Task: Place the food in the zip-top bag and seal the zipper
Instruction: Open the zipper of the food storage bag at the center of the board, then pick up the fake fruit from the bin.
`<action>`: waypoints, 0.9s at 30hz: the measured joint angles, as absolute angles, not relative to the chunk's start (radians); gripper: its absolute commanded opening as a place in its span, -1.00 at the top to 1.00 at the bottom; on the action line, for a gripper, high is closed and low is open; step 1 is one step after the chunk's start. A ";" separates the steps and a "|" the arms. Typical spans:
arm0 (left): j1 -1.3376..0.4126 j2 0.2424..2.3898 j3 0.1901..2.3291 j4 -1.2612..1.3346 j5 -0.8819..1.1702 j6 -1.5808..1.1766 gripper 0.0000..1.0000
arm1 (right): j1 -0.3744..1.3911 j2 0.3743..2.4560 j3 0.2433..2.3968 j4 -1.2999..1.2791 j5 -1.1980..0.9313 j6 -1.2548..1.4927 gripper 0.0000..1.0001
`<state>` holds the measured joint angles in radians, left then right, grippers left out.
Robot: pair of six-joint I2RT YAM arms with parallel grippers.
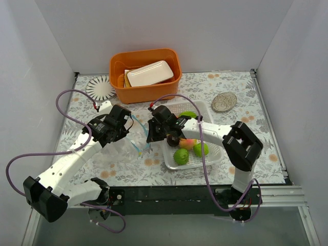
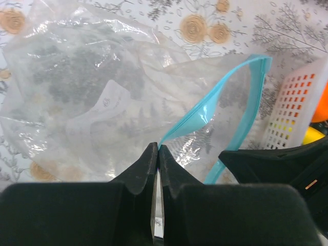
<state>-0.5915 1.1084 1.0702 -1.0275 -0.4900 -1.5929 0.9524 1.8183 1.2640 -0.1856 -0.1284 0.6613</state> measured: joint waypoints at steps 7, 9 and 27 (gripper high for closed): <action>-0.570 1.066 1.074 -1.083 -0.513 -1.589 1.00 | 0.954 1.876 1.307 -0.196 -0.122 0.670 0.97; -0.570 1.064 1.074 -1.077 -0.508 -1.582 1.00 | 0.954 1.876 1.307 -0.193 -0.139 0.667 0.91; -0.570 1.092 1.030 -0.961 -0.454 -1.515 1.00 | 0.956 1.592 1.253 -0.198 -0.068 0.580 -0.14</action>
